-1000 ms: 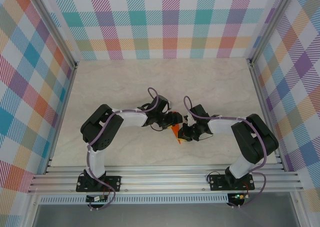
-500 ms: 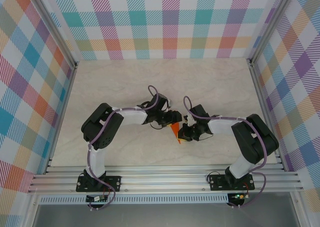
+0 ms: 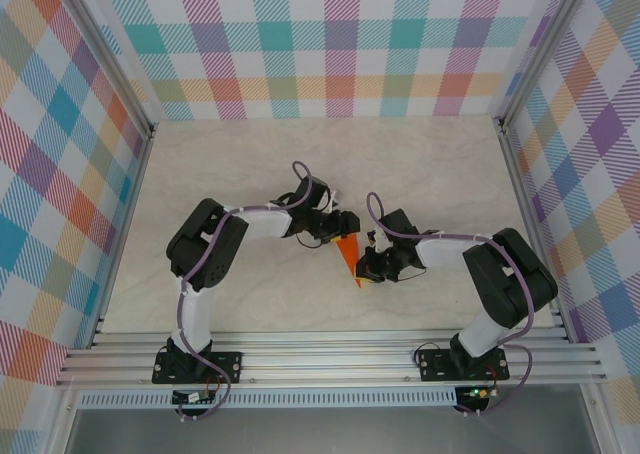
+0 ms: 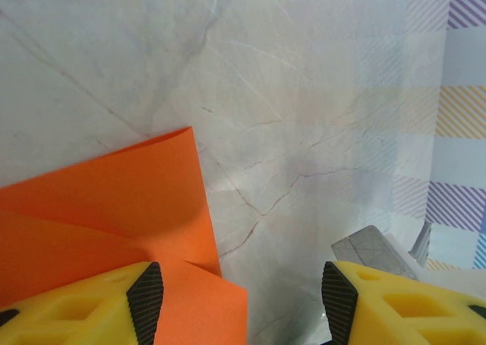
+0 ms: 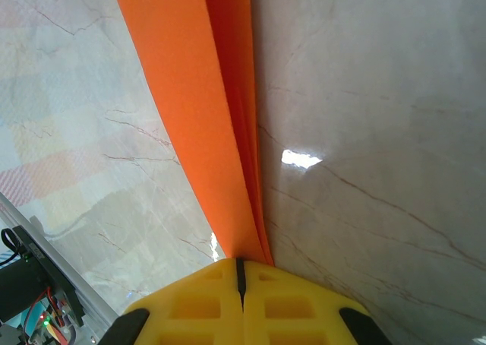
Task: Fold a paper plane with a square sheet of paper (pick it up from the middle)
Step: Fold the wing for the fifth time at the center of the table.
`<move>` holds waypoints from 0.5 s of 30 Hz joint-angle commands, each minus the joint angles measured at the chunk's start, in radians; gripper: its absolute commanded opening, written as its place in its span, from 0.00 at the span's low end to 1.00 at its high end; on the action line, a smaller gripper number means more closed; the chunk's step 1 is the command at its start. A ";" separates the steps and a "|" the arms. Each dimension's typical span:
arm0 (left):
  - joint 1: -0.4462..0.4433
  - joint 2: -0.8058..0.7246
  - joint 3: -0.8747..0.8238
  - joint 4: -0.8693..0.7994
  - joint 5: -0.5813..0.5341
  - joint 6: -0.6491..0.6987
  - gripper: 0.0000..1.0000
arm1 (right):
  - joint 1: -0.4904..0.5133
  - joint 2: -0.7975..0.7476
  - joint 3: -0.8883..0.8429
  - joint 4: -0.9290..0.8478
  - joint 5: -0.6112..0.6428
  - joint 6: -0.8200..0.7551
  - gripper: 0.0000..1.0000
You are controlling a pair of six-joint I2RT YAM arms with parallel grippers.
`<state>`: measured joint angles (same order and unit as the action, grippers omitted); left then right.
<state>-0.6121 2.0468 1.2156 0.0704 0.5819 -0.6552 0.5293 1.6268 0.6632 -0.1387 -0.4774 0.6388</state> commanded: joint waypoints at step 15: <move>0.143 0.099 0.114 -0.069 -0.006 0.115 0.61 | 0.009 0.070 -0.064 -0.165 0.155 -0.016 0.05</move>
<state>-0.5087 2.1113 1.3075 0.0502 0.6426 -0.5896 0.5293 1.6260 0.6632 -0.1387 -0.4759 0.6388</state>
